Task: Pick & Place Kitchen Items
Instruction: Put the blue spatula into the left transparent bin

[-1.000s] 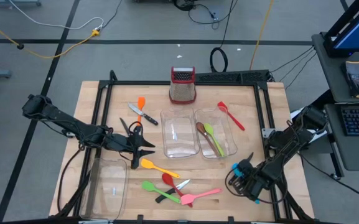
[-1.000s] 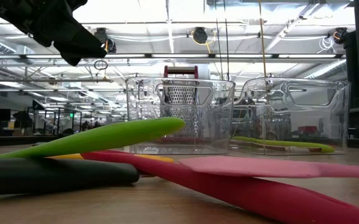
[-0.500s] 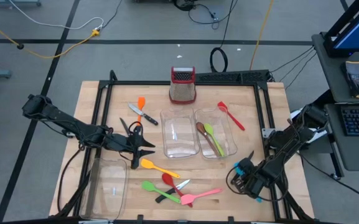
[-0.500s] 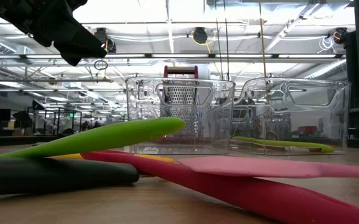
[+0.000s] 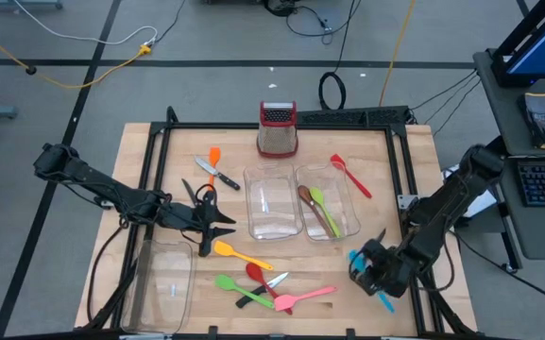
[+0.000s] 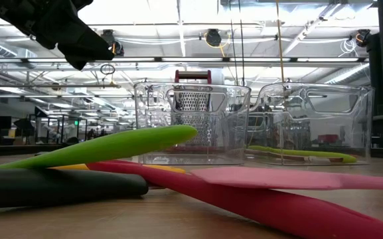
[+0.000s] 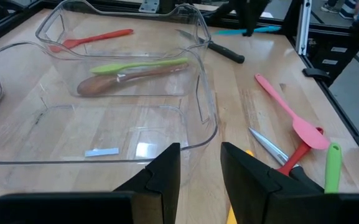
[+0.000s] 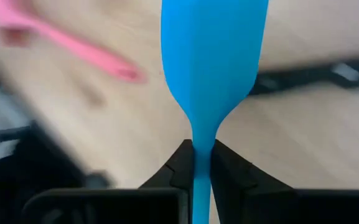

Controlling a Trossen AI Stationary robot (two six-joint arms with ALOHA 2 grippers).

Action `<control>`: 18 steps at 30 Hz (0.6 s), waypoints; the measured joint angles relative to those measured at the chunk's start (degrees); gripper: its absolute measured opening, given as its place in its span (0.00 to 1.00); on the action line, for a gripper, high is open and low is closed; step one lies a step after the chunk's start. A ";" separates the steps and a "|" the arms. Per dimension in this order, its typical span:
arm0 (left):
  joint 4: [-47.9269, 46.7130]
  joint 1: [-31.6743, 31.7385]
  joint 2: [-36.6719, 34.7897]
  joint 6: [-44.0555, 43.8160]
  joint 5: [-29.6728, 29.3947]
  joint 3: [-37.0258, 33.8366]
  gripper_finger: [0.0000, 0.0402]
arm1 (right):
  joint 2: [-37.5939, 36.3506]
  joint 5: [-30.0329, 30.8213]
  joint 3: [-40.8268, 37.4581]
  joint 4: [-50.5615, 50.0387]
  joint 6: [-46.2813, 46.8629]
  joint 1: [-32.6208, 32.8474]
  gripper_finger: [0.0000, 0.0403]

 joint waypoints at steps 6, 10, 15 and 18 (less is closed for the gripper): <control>0.09 0.02 0.00 0.02 0.02 -0.02 0.29 | -2.86 14.65 0.12 13.70 -16.27 -0.09 0.05; 1.96 0.02 0.00 0.42 1.49 -0.02 0.29 | -3.73 20.80 0.15 21.09 -29.09 -0.96 0.05; 7.13 0.00 0.00 1.45 2.12 -0.01 0.29 | -4.01 22.12 0.19 27.42 -43.79 -4.84 0.05; 10.69 0.00 0.00 3.36 2.16 -0.02 0.29 | -4.01 21.99 0.19 31.33 -53.17 -8.24 0.05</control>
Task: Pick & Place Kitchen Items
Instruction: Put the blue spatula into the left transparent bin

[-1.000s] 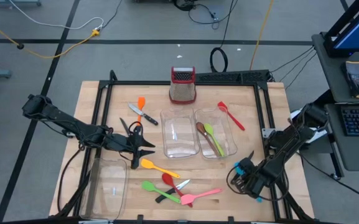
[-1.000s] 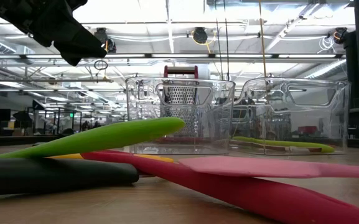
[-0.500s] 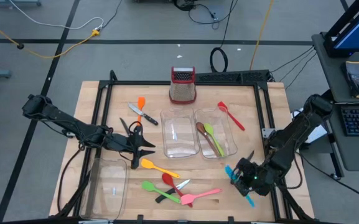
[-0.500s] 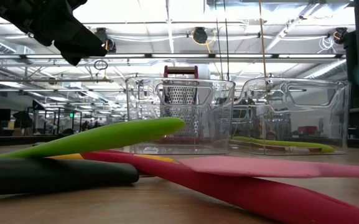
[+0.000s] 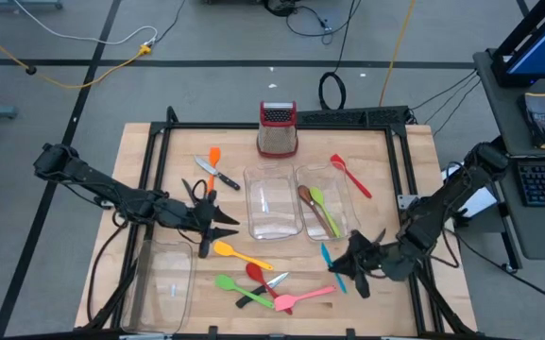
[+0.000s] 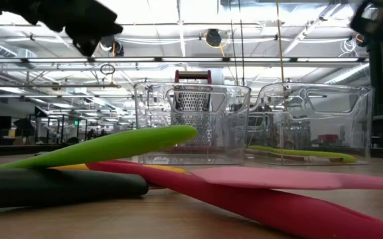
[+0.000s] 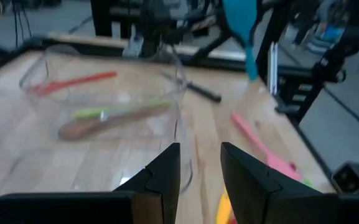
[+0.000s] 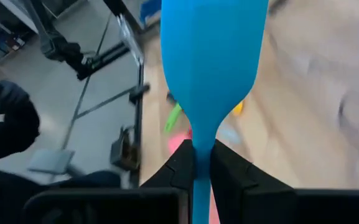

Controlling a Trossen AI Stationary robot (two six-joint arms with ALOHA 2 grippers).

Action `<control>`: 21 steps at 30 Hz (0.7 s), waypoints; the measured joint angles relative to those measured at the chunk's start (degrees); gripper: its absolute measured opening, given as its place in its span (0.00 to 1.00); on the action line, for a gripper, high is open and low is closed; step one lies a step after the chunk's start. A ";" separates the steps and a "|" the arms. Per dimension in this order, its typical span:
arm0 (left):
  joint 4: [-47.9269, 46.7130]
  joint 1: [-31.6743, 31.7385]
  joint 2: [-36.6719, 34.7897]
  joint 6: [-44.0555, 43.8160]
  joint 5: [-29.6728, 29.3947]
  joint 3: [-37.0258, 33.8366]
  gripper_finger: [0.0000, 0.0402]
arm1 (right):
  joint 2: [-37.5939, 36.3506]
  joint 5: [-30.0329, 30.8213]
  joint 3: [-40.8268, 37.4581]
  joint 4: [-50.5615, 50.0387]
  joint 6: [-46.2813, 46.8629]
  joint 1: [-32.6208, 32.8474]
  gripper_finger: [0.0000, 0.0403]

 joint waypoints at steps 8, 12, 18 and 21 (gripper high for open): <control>8.34 0.00 0.00 1.19 0.02 0.00 0.29 | 0.02 -3.88 0.00 17.09 -25.38 -9.15 0.05; 11.58 0.01 0.00 1.58 0.02 0.00 0.29 | 0.07 -8.88 0.00 24.53 -34.78 -13.35 0.05; 16.26 0.09 0.00 3.64 0.00 0.00 0.29 | 1.08 -16.18 0.00 31.55 -40.75 -19.48 0.05; 17.99 0.09 0.00 4.42 0.00 0.00 0.30 | 2.82 -20.77 0.00 35.47 -41.65 -22.37 0.05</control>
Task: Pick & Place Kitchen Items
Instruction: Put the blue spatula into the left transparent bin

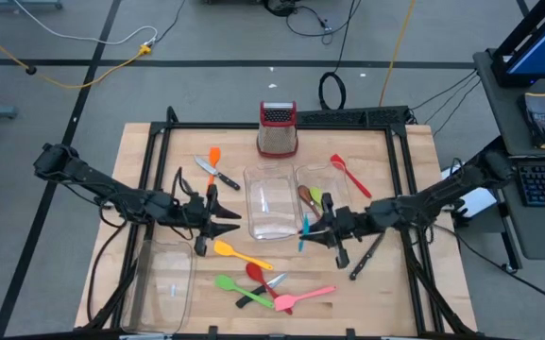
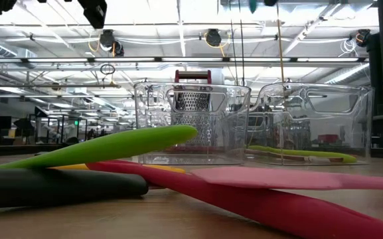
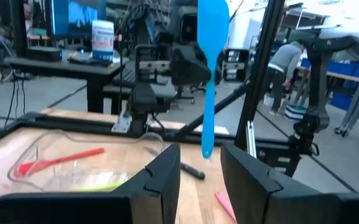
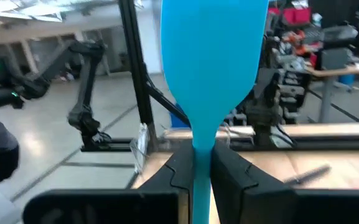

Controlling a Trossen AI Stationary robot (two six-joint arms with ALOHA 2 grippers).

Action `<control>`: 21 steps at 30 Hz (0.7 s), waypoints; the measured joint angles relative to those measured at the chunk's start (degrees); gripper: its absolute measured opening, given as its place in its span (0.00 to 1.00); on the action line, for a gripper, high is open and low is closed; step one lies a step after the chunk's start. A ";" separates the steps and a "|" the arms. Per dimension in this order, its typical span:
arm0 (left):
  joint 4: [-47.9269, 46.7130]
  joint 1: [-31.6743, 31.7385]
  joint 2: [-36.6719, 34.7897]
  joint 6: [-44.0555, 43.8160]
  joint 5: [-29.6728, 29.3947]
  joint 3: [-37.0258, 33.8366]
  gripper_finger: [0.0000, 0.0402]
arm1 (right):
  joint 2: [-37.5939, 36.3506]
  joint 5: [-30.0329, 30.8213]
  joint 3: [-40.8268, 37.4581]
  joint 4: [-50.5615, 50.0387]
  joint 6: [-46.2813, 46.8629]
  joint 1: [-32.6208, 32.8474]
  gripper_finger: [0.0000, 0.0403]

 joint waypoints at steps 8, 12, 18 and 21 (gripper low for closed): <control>5.86 0.00 2.84 0.12 0.00 0.01 0.48 | 6.87 -11.04 0.00 12.58 0.02 -6.79 0.05; 6.34 0.51 6.22 -0.34 0.01 1.50 0.59 | 9.74 -15.40 0.00 17.95 0.72 -8.90 0.05; 6.60 1.67 12.71 0.24 0.02 6.87 0.66 | 13.33 -18.34 0.00 23.05 2.89 -10.83 0.05; 6.48 2.52 16.24 1.53 0.06 9.95 0.67 | 14.24 -18.37 0.02 23.22 3.61 -11.21 0.05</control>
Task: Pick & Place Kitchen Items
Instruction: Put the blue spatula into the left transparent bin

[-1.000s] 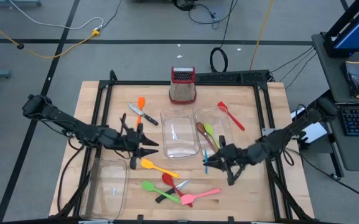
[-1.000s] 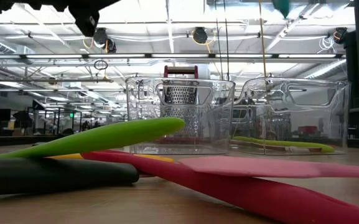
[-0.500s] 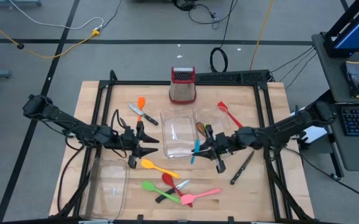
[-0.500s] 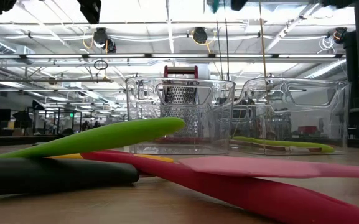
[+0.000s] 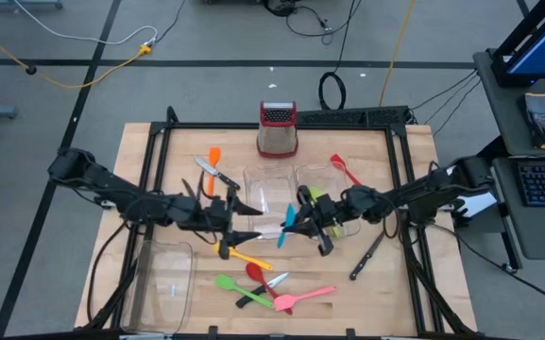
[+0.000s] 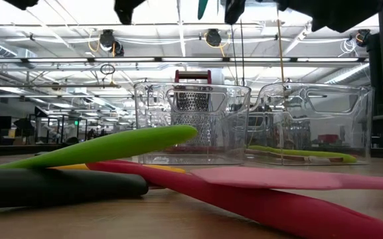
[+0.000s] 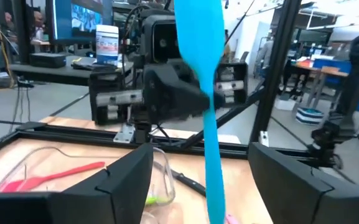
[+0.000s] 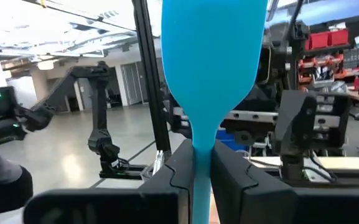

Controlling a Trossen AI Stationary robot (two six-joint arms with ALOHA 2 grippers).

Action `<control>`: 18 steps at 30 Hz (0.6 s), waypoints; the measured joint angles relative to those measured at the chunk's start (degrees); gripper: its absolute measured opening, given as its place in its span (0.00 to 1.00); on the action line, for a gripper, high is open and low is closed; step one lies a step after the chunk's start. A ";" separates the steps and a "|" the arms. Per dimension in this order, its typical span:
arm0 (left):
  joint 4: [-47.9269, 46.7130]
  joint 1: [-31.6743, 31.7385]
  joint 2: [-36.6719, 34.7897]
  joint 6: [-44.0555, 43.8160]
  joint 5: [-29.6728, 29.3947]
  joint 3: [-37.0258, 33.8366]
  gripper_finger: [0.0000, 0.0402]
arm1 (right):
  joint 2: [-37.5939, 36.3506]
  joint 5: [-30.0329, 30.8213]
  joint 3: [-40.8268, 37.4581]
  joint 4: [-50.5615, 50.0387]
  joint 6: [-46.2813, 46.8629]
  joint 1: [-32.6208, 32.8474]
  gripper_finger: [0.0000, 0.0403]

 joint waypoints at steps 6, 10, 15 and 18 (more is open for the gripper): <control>-2.80 2.49 5.62 -0.41 4.19 4.67 0.68 | 0.53 -0.19 0.00 0.46 0.05 0.02 0.05; -2.93 3.99 8.06 -1.63 7.64 6.48 0.68 | 0.53 -1.79 0.00 1.02 0.08 0.02 0.05; -2.62 5.70 8.41 -3.34 12.71 6.79 0.68 | 0.51 -1.77 0.00 1.31 0.08 0.09 0.05; -2.59 6.27 8.41 -4.76 16.40 6.79 0.68 | 0.51 -1.72 0.00 1.94 0.07 0.06 0.05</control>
